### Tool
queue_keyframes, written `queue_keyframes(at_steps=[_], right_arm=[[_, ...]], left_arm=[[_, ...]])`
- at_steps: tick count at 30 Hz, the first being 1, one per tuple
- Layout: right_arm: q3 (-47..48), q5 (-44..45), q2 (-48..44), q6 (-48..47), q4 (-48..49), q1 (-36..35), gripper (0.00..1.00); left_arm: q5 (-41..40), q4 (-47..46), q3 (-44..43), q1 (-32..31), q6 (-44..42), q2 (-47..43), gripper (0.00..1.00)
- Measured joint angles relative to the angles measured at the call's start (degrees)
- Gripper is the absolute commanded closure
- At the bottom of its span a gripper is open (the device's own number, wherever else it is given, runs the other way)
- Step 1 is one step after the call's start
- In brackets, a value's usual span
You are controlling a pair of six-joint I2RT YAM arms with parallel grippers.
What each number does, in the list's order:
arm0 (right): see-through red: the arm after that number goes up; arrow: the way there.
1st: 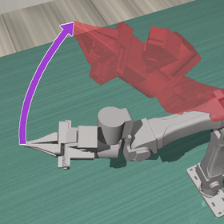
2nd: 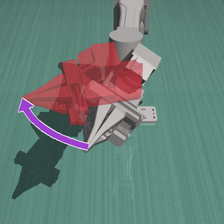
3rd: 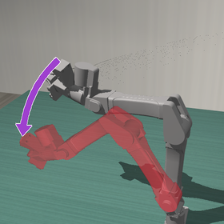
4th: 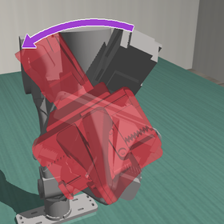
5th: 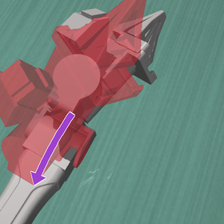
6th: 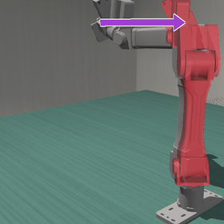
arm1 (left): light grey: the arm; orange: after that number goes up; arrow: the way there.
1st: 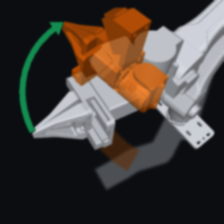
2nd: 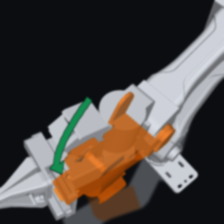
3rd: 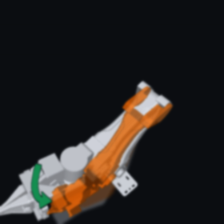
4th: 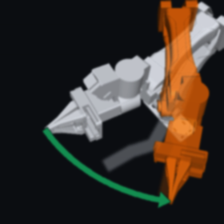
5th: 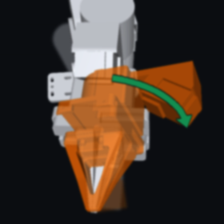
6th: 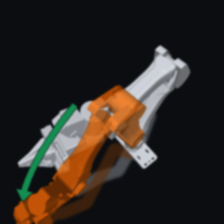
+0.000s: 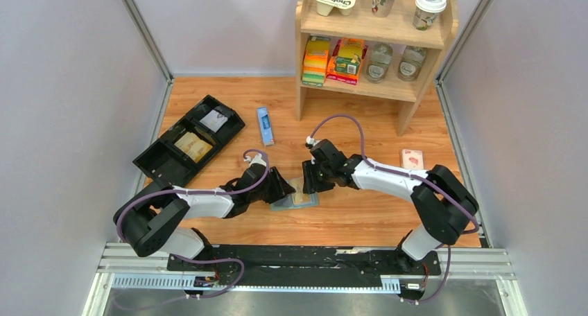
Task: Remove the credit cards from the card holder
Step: Remove the credit card from the card holder.
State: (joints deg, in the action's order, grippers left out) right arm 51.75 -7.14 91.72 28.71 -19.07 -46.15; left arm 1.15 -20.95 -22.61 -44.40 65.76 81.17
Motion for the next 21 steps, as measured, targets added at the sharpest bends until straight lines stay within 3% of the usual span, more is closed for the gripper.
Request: queue_keyframes(at_steps=[10,15,21], right_arm=[[0.13,-0.39,-3.63,-0.57,1.22,2.08,0.66],[0.15,-1.79,-1.55,-0.48,2.89,2.36,0.68],[-0.31,-3.45,2.08,0.33,4.33,2.62,0.78]], left_arm=[[0.55,-2.10,0.90,0.00,0.48,0.00,0.57],[1.27,-2.56,0.98,0.00,0.85,0.00,0.57],[1.84,-3.23,1.25,0.00,1.01,0.31,0.59]])
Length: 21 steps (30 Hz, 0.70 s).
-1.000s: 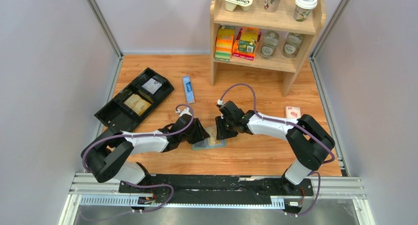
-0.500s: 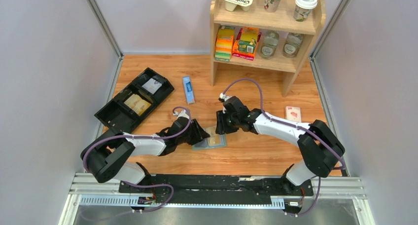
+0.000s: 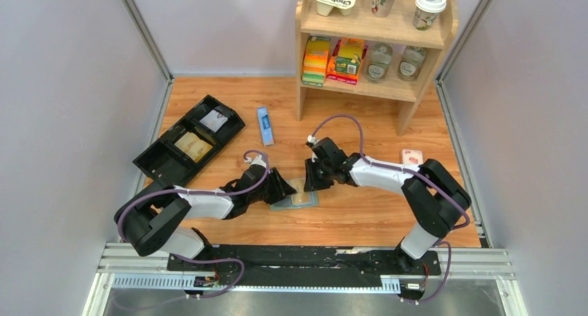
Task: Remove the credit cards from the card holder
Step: Remove the credit card from the card holder.
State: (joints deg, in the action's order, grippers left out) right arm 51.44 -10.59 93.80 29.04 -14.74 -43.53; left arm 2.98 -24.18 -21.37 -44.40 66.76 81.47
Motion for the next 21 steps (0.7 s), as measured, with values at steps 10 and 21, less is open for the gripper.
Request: queue_keyframes(at_steps=[10,21], right_arm=[[-0.09,-3.58,2.56,1.86,2.23,1.62,0.85],[-0.11,-4.28,2.99,2.51,3.23,1.68,0.86]], left_arm=[[0.63,-2.16,0.70,0.26,0.04,0.98,0.66],[0.61,-7.63,4.98,0.31,0.96,-0.52,0.79]])
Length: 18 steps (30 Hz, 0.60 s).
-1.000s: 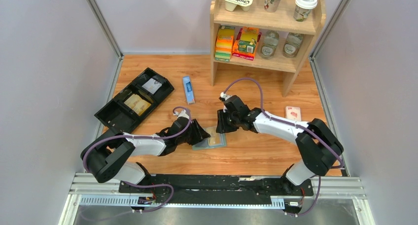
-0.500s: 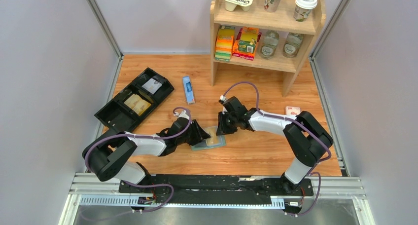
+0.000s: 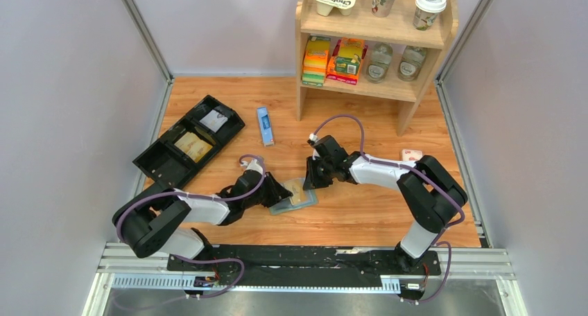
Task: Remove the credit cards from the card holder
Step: Remove the credit card from the card holder.
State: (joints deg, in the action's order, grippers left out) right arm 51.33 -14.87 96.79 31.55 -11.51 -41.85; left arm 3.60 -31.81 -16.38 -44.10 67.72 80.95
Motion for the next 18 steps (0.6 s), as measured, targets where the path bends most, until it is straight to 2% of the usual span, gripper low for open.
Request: queue_keyframes(at_steps=[12,17,18], right_arm=[[0.00,-0.24,0.02,0.17,0.61,0.00,0.86],[0.00,-0.24,0.09,0.17,0.72,0.04,0.86],[0.00,-0.24,0.11,0.17,0.74,0.07,0.86]], left_arm=[[-0.68,-5.62,3.34,-0.02,0.13,-3.52,0.82],[-0.90,-5.99,3.58,0.00,0.24,-3.76,0.99],[-0.92,-6.01,3.63,0.00,0.37,-3.76,1.00]])
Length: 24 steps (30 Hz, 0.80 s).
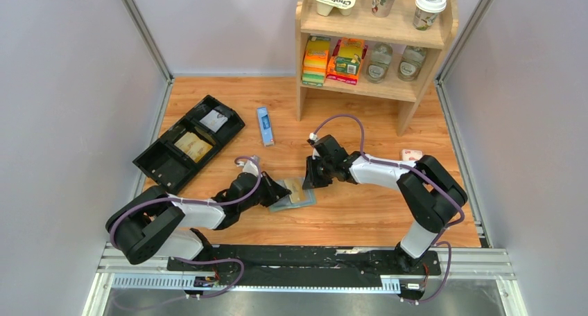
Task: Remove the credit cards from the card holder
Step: Remove the credit card from the card holder.
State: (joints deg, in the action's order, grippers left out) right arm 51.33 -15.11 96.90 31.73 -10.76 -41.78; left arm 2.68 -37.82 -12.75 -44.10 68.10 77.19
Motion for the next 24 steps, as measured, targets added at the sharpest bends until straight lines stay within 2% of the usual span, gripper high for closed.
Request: queue_keyframes(at_steps=[8,17,20,24], right_arm=[[0.00,-0.31,0.22,0.13,0.35,0.02,0.87],[0.00,-0.98,0.52,0.42,0.63,-0.15,0.87],[0.00,-0.98,0.52,0.42,0.63,-0.15,0.87],[0.00,-0.98,0.61,0.42,0.70,-0.15,0.87]], left_arm=[[-0.44,-1.42,1.31,-0.02,1.68,-0.57,1.00],[-2.93,1.18,4.50,-0.07,3.56,-5.44,1.00],[-3.41,1.73,4.90,-0.07,3.87,-5.49,0.84],[-3.34,1.40,4.92,-0.07,4.26,-3.41,0.70]])
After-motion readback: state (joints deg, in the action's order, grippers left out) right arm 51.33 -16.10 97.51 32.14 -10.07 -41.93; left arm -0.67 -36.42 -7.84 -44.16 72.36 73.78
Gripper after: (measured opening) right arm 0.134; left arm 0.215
